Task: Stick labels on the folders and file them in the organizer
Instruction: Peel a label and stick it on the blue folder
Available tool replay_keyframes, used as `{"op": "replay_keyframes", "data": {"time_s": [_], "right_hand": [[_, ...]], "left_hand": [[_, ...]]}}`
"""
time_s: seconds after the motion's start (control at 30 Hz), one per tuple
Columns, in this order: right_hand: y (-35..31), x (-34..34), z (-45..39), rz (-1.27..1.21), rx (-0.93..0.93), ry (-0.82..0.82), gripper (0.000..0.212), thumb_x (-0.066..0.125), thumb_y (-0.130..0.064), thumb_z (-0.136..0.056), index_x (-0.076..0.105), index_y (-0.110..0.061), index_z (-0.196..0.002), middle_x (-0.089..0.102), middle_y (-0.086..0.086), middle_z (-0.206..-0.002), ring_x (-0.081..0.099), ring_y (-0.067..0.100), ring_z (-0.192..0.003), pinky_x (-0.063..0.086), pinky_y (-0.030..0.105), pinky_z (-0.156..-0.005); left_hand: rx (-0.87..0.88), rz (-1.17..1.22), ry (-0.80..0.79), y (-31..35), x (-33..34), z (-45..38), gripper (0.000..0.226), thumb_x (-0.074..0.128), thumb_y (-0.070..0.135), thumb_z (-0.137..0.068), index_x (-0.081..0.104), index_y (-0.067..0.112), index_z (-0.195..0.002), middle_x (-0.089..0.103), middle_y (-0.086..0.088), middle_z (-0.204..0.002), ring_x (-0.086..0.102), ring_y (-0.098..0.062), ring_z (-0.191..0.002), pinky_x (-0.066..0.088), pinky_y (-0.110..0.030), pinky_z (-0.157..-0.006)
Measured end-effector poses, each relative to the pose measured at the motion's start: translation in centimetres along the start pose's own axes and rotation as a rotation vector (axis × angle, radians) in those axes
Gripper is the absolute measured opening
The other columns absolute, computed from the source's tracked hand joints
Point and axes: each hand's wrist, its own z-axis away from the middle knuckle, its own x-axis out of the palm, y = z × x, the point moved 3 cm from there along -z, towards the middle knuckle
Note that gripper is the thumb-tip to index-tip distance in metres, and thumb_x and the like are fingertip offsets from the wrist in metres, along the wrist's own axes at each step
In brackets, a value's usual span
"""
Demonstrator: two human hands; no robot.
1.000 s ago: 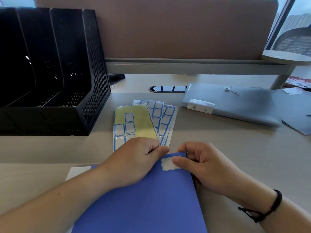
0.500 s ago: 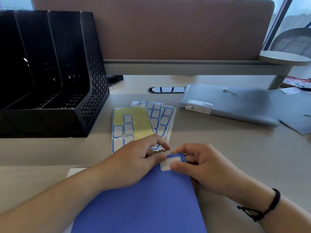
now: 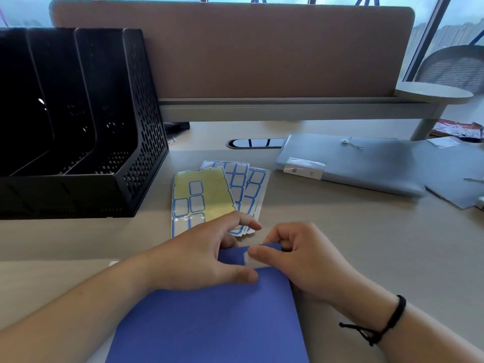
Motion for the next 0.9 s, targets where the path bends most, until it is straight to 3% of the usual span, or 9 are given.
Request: {"op": "replay_keyframes", "data": {"time_s": [0.2, 0.3, 0.4, 0.47, 0.57, 0.63, 0.7, 0.8, 0.9], "right_hand": [[-0.2, -0.5, 0.0, 0.007, 0.035, -0.018, 0.028, 0.061, -0.030, -0.097, 0.070, -0.013, -0.077, 0.058, 0.002, -0.056, 0.048, 0.014, -0.042, 0.041, 0.023, -0.042], [-0.3, -0.8, 0.1, -0.089, 0.044, -0.054, 0.013, 0.059, -0.028, -0.098, 0.070, -0.022, -0.099, 0.066, 0.008, -0.065, 0.054, 0.017, -0.049, 0.047, 0.029, -0.049], [-0.6, -1.3, 1.0, -0.255, 0.072, -0.188, 0.036, 0.068, -0.015, -0.092, 0.057, -0.020, -0.126, 0.074, 0.006, -0.076, 0.062, 0.018, -0.056, 0.051, 0.030, -0.053], [-1.0, -1.2, 1.8, -0.372, 0.076, -0.293, 0.043, 0.069, -0.002, -0.089, 0.058, -0.014, -0.128, 0.076, 0.010, -0.085, 0.067, 0.020, -0.063, 0.052, 0.027, -0.053], [-1.3, -1.0, 2.7, -0.416, 0.054, -0.355, 0.035, 0.066, 0.004, -0.089, 0.066, -0.012, -0.120, 0.077, 0.014, -0.100, 0.073, 0.028, -0.086, 0.058, 0.033, -0.071], [-1.4, -0.9, 2.9, -0.422, 0.037, -0.360, 0.033, 0.064, 0.004, -0.090, 0.067, -0.011, -0.120, 0.076, 0.015, -0.106, 0.073, 0.032, -0.095, 0.058, 0.038, -0.079], [-1.3, -0.9, 3.0, -0.469, 0.044, -0.344, 0.034, 0.061, 0.006, -0.091, 0.064, -0.010, -0.121, 0.075, 0.016, -0.107, 0.073, 0.031, -0.094, 0.059, 0.036, -0.075], [-1.7, -0.4, 3.5, -0.618, 0.059, -0.339, 0.034, 0.058, 0.007, -0.092, 0.063, -0.009, -0.122, 0.074, 0.017, -0.109, 0.073, 0.029, -0.088, 0.060, 0.034, -0.068], [-2.3, 0.3, 3.8, -0.774, 0.040, -0.326, 0.034, 0.057, 0.004, -0.093, 0.062, -0.009, -0.124, 0.072, 0.020, -0.114, 0.072, 0.030, -0.087, 0.061, 0.035, -0.068]], "left_hand": [[0.005, -0.008, 0.043, -0.3, -0.1, -0.3, 0.032, 0.057, 0.025, -0.101, 0.047, 0.046, -0.123, 0.056, -0.008, -0.075, 0.040, -0.014, -0.059, 0.039, -0.024, -0.055], [-0.032, -0.018, 0.105, -0.1, -0.6, -0.3, 0.032, 0.047, 0.018, -0.104, 0.048, 0.044, -0.124, 0.053, 0.001, -0.065, 0.038, -0.012, -0.053, 0.036, -0.022, -0.051], [-0.052, -0.083, 0.208, 0.5, -1.8, 0.0, 0.037, 0.041, 0.011, -0.104, 0.050, 0.041, -0.124, 0.049, 0.009, -0.058, 0.036, -0.011, -0.051, 0.035, -0.023, -0.050], [-0.055, -0.087, 0.275, 1.1, -2.9, 0.7, 0.038, 0.042, 0.008, -0.104, 0.051, 0.040, -0.124, 0.054, 0.008, -0.057, 0.039, -0.014, -0.054, 0.035, -0.023, -0.050], [-0.082, -0.111, 0.348, 1.9, -4.3, 3.2, 0.032, 0.054, 0.020, -0.101, 0.054, 0.042, -0.124, 0.074, 0.012, -0.092, 0.060, -0.022, -0.079, 0.051, -0.033, -0.072], [-0.126, -0.195, 0.405, 1.9, -4.8, 5.8, 0.032, 0.063, 0.032, -0.096, 0.055, 0.046, -0.123, 0.069, 0.020, -0.112, 0.062, -0.007, -0.105, 0.053, -0.036, -0.092], [-0.212, -0.359, 0.471, 1.3, -4.9, 8.5, 0.041, 0.065, 0.042, -0.092, 0.048, 0.050, -0.129, 0.051, 0.030, -0.130, 0.048, 0.003, -0.123, 0.043, -0.024, -0.098], [-0.342, -0.334, 0.566, -0.5, -4.4, 13.9, 0.073, 0.070, 0.050, -0.086, 0.023, 0.060, -0.141, 0.027, 0.027, -0.147, 0.031, 0.002, -0.132, 0.032, -0.026, -0.103], [-0.416, -0.059, 0.659, -1.6, -3.7, 17.8, 0.100, 0.075, 0.074, -0.061, 0.019, 0.061, -0.142, 0.046, 0.018, -0.141, 0.056, -0.001, -0.120, 0.047, -0.029, -0.096]]}}
